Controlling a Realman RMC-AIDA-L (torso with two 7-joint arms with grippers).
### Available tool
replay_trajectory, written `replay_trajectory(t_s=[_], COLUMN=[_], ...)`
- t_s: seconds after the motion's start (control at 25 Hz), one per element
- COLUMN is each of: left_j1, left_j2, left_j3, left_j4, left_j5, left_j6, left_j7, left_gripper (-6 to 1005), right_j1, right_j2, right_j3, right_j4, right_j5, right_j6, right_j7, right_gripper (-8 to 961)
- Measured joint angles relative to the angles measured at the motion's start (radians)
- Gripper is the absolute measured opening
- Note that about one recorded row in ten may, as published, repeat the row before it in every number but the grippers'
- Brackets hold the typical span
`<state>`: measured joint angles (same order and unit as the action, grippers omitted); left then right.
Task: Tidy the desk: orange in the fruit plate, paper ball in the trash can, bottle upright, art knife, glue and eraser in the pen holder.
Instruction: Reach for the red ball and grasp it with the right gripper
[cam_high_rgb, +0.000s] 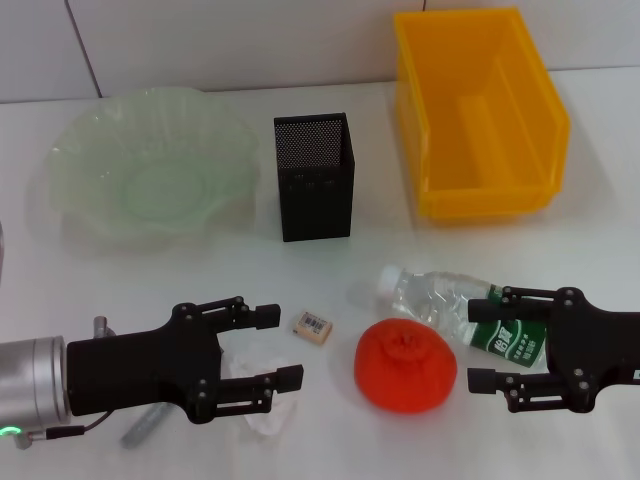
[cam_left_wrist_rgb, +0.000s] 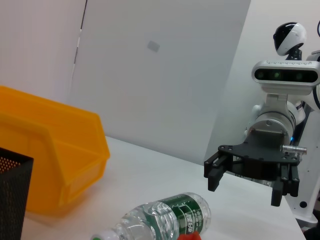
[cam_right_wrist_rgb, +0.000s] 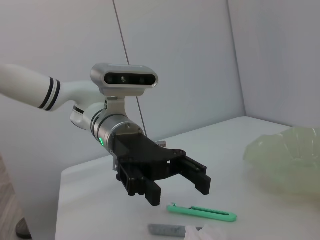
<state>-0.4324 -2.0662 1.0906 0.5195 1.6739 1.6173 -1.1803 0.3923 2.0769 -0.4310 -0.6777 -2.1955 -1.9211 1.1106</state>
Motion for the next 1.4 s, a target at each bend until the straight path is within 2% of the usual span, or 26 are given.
replay_trajectory(t_s=[0.44,0.76,0.92,1.16,1.4], left_j1=[0.001,0.016,0.020,0.020,0.023], left_j2=[0.000,0.001,0.002,0.002,0.001], left_j3=[0.000,0.000,0.000,0.000,0.000], left_j4=[0.001,-0.002,-0.003,-0.003,-0.003], left_j5=[0.001,0.001,0.001,0.001,0.001], left_j6=[0.000,-0.012,-0.013,-0.015,-0.018], left_j7=[0.000,0.023,0.024,0.024,0.024], left_gripper=[758,758,758,758,757], right_j1=[0.000,-0.003,0.003,0.032,0.081], right_j2=[0.000,0.003,0.003,0.003,0.003], right_j3=[0.000,-0.022,-0.025,-0.026,-0.052], right_j4=[0.002,0.066,0.088,0.140,0.223], right_j5=[-0.001,0.006,0.006,0.007,0.005], right_j6=[0.003,0.152,0.166,0.184,0.266], right_j7=[0.000,-0.110,-0.124,-0.152,-0.156], right_gripper=[760,754,751,746,741])
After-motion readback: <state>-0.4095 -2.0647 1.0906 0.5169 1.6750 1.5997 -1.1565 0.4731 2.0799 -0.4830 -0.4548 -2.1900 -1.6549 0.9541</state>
